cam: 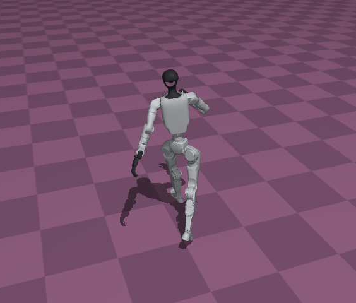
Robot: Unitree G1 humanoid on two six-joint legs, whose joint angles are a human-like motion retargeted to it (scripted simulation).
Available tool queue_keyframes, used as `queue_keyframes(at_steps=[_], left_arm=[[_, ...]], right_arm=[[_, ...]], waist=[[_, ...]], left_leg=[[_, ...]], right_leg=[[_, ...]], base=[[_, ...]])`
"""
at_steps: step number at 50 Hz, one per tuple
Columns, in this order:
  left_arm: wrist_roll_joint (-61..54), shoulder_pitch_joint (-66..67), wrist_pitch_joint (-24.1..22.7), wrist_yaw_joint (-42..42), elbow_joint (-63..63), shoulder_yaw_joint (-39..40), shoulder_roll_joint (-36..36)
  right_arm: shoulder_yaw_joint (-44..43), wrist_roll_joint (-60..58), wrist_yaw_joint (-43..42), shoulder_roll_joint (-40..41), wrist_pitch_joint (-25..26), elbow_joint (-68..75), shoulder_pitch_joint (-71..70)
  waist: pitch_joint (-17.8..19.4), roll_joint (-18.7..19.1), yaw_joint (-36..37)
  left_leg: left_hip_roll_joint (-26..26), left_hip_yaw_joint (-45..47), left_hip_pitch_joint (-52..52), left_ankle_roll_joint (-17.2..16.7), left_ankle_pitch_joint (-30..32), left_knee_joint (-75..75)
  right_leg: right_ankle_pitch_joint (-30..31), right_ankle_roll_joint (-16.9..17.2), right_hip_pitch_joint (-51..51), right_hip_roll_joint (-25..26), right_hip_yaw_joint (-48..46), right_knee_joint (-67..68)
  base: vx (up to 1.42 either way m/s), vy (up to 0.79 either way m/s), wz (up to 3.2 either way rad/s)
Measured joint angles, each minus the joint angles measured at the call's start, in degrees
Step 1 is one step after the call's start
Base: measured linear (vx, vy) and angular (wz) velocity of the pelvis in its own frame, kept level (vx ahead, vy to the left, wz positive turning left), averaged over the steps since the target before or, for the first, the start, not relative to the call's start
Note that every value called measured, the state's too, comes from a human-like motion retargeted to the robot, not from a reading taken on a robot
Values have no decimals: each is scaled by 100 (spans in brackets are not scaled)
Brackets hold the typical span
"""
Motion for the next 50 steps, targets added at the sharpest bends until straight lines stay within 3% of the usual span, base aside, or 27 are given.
queue_keyframes(at_steps=[2, 3, 5, 7, 10, 15, 18, 22, 26, 29, 32, 36, 40, 43, 45, 48, 50], left_arm=[[-184, -175, 32, -21, 522, 115, -251], [34, -304, -15, -80, 683, 99, -344], [307, -618, -26, -68, 616, -187, -476], [502, -1015, -60, 136, 79, -612, -505], [238, -1662, -267, 708, -1107, -1126, -457], [-1508, -2868, -937, 1350, -3407, -1797, 25], [-1655, -3620, -1144, 1133, -4659, -2042, 706], [-1072, -4452, -1346, 1448, -6077, -2104, 1405], [-883, -4725, -1556, 1987, -7254, -1751, 1671], [-921, -4724, -1692, 1574, -7840, -1444, 2005], [-987, -5082, -1729, 835, -7991, -1533, 2613], [-786, -6728, -1629, 688, -7539, -2810, 3185], [-348, -8851, -1384, 1295, -6631, -4455, 2552], [-250, -9672, -1221, 1710, -6125, -4936, 1535], [-228, -9960, -1170, 1800, -5906, -5053, 824], [21, -9910, -1079, 1428, -5792, -5080, 157], [307, -9512, -981, 1064, -5790, -5077, 111]], right_arm=[[141, -548, -79, 263, 103, -38, 189], [172, -773, -104, 424, 148, 34, 346], [197, -1048, -102, 707, 302, 391, 749], [55, -1001, 102, 921, 408, 918, 1254], [-392, -364, 505, 1092, 455, 1815, 1995], [-1344, 880, 347, 1159, 613, 4026, 2584], [-2191, 1182, 233, 1144, 780, 5685, 2637], [-3383, 1542, -66, 864, 975, 7054, 2924], [-4104, 2110, -435, 741, 852, 7361, 3351], [-4111, 2523, -168, 898, 629, 7016, 3650], [-3555, 2725, 553, 1095, 446, 6455, 3913], [-2528, 2794, 1563, 1044, 331, 5627, 4255], [-2266, 2981, 1972, 846, 311, 5160, 4574], [-2391, 3183, 1702, 873, 325, 5328, 4647], [-2350, 3184, 1450, 925, 369, 5615, 4556], [-1972, 2554, 1360, 971, 580, 6023, 4136], [-1678, 1903, 1386, 975, 691, 6045, 3822]], waist=[[-13, 9, -235], [7, -1, -434], [60, -51, -716], [84, 25, -982], [60, 323, -1514], [-7, 500, -2587], [-54, 451, -3192], [150, 594, -3739], [682, 759, -3843], [992, 647, -3928], [1035, 323, -4309], [872, -44, -5466], [858, 68, -6647], [1163, 327, -6968], [1425, 472, -6954], [1640, 526, -6835], [1619, 447, -6753]], left_leg=[[7, 14, 176, 186, -202, 298], [194, 11, 126, 289, -510, 895], [201, -12, 122, 405, -1042, 1642], [142, -133, 170, 388, -1352, 2017], [-36, -504, 287, 268, -1645, 2212], [-896, -1466, 570, -182, -1878, 1937], [-1292, -2087, 684, -307, -2086, 2086], [-1669, -2918, 1194, -439, -2254, 2043], [-1955, -3508, 1839, -446, -2347, 2124], [-2246, -3907, 2045, -596, -2443, 2447], [-2596, -4493, 2032, -779, -2579, 2735], [-2982, -5832, 2116, -905, -2581, 2740], [-3083, -7413, 2370, -1176, -2025, 2527], [-3142, -8255, 2727, -1176, -1454, 2380], [-3098, -8425, 2826, -1176, -1248, 2510], [-2571, -7349, 1985, -1176, -1565, 3870], [-1798, -6017, 1147, -826, -1927, 5094]], right_leg=[[519, 387, -237, -205, -86, 502], [633, 403, -410, -358, -408, 781], [443, 229, -948, -1064, -1244, 1408], [-32, -280, -1399, -1724, -2225, 1675], [-575, -652, -1683, -2042, -3269, 1167], [-587, -126, -2175, -1728, -3594, -412], [-309, 7, -2641, -1543, -3535, -787], [-50, -96, -3044, -1197, -3864, -880], [148, -454, -3244, -841, -4725, -712], [299, -629, -3407, -530, -5291, -801], [340, -574, -3702, -144, -5630, -1166], [520, -137, -3959, 152, -6464, -1954], [313, 142, -4018, 196, -6370, -2445], [261, -17, -3909, 77, -5536, -2617], [358, -272, -3758, -116, -5456, -2626], [265, -625, -3710, -357, -5613, -2357], [37, -714, -3798, -409, -5582, -2096]], base=[[80, 54, -37], [71, 52, 1], [62, 59, 14], [54, 59, 42], [49, 53, 103], [45, 43, 160], [45, 35, 198], [44, 32, 191], [41, 29, 123], [39, 23, 105], [42, 17, 173], [50, 17, 304], [63, 27, 362], [72, 37, 255], [67, 10, 175], [53, -35, 124], [51, -44, 42]])
